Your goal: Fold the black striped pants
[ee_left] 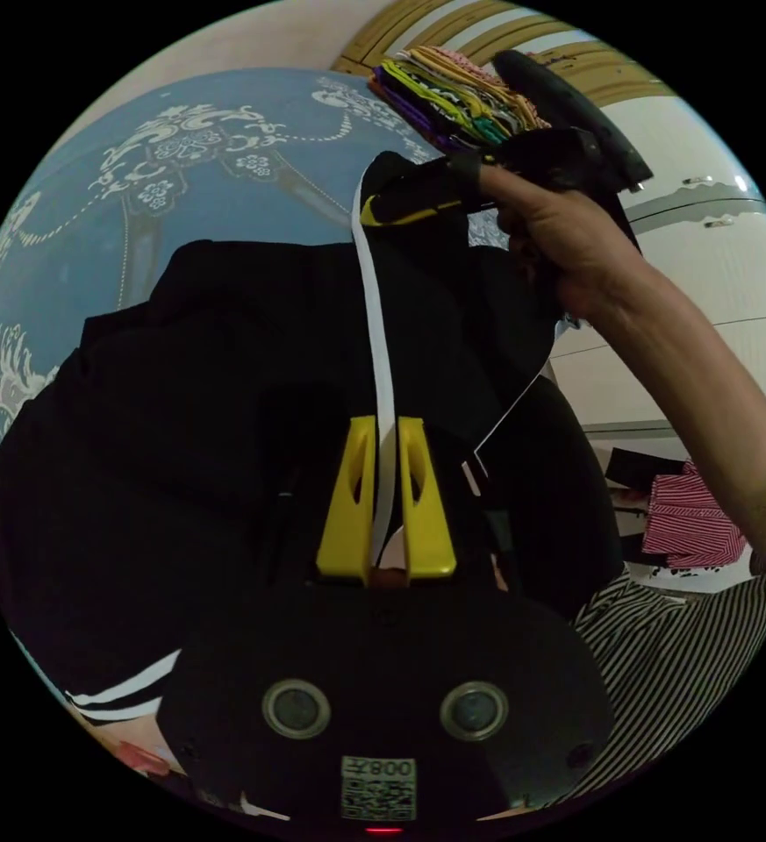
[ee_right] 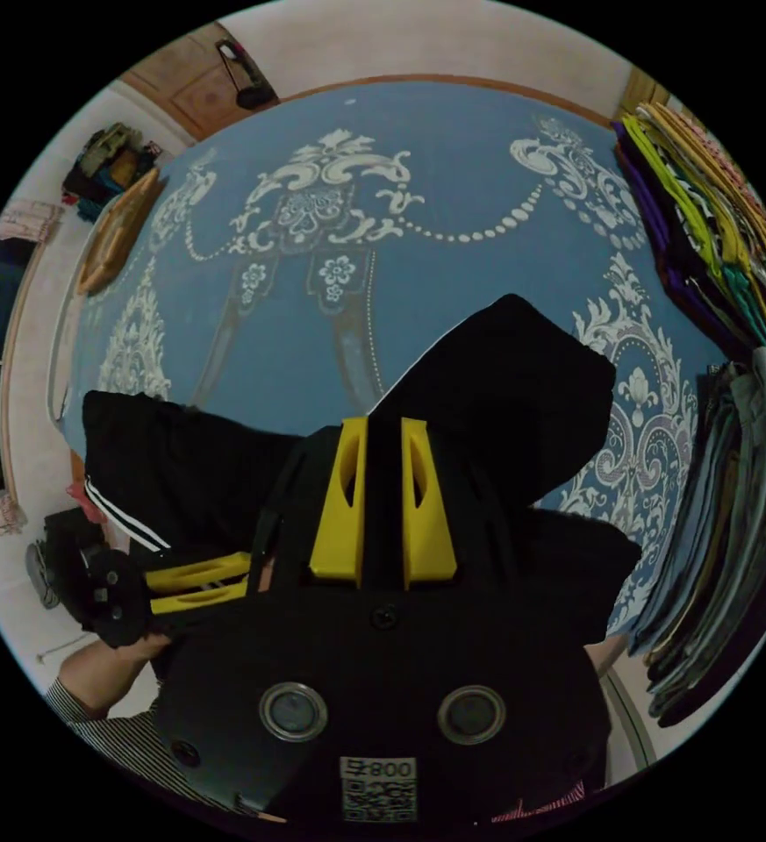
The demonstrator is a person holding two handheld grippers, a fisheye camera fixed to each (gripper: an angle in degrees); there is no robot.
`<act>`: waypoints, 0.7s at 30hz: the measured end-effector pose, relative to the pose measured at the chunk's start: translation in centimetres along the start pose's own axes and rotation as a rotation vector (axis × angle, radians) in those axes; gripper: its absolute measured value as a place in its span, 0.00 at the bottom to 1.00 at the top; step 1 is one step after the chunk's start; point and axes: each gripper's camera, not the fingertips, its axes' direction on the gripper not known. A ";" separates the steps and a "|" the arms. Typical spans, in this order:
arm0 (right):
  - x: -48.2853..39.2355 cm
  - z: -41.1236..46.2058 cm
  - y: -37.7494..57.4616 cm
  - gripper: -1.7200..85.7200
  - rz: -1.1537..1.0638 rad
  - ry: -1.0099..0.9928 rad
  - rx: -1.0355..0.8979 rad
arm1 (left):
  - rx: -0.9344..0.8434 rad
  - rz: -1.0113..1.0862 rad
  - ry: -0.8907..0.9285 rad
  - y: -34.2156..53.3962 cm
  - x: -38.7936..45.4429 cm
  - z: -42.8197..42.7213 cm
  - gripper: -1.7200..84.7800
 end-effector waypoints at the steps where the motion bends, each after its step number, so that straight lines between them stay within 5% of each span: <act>1: 0.7 0.0 0.0 0.09 0.004 0.012 -0.018 | -0.001 -0.003 0.007 -0.6 0.3 0.5 0.07; 8: 5.7 -3.3 1.7 0.04 0.006 -0.085 0.017 | 0.082 -0.010 0.013 -3.1 2.7 2.1 0.04; 21: 21.7 -13.1 15.8 0.03 0.102 -0.678 0.417 | 0.194 0.181 -0.113 -7.1 11.0 4.7 0.04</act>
